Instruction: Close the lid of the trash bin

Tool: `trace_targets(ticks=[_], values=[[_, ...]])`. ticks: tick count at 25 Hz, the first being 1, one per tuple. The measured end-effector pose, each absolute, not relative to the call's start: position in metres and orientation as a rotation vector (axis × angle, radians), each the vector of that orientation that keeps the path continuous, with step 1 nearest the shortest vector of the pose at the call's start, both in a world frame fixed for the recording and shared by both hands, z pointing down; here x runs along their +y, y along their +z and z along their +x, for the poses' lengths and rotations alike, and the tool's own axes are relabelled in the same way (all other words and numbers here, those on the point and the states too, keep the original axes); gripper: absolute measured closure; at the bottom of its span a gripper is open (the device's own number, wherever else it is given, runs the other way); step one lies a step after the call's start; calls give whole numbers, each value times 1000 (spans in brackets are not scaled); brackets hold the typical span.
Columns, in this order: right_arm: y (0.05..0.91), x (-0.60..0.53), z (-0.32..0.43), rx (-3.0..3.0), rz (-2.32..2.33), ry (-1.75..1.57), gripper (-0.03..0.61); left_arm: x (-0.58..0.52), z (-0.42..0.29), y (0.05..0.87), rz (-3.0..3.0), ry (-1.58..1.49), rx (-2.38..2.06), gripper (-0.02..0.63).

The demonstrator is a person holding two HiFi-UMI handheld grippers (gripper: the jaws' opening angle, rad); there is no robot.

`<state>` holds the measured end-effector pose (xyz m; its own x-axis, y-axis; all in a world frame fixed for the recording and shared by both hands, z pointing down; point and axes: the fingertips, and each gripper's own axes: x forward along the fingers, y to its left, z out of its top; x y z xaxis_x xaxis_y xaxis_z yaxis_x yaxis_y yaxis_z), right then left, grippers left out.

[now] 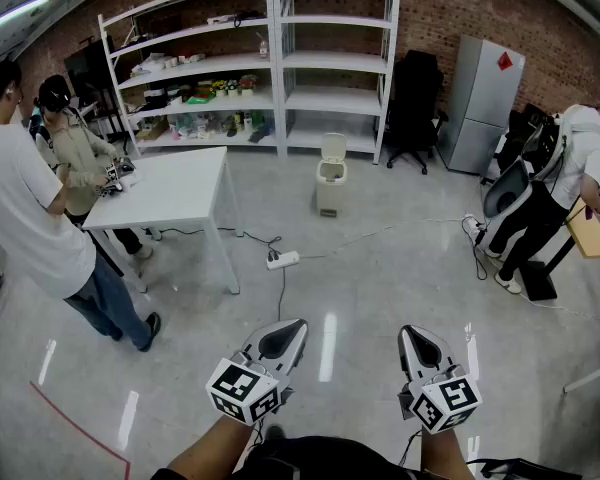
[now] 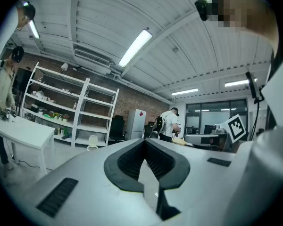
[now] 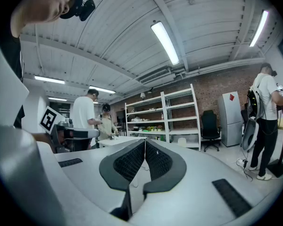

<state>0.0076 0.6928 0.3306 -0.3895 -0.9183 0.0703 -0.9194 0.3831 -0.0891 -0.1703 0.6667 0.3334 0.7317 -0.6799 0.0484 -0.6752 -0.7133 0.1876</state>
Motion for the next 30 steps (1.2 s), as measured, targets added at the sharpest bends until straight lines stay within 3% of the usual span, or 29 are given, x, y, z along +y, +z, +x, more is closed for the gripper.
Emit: trace_targets(ticks=[11, 24, 30], values=[[354, 624, 31, -2627, 1685, 203, 569, 597, -152, 349, 2732, -14, -1112, 614], [358, 423, 0, -2559, 1742, 192, 569, 393, -194, 353, 2747, -77, -1050, 614], [352, 330, 10, -2533, 1717, 223, 569, 298, -179, 351, 2727, -65, -1024, 614]])
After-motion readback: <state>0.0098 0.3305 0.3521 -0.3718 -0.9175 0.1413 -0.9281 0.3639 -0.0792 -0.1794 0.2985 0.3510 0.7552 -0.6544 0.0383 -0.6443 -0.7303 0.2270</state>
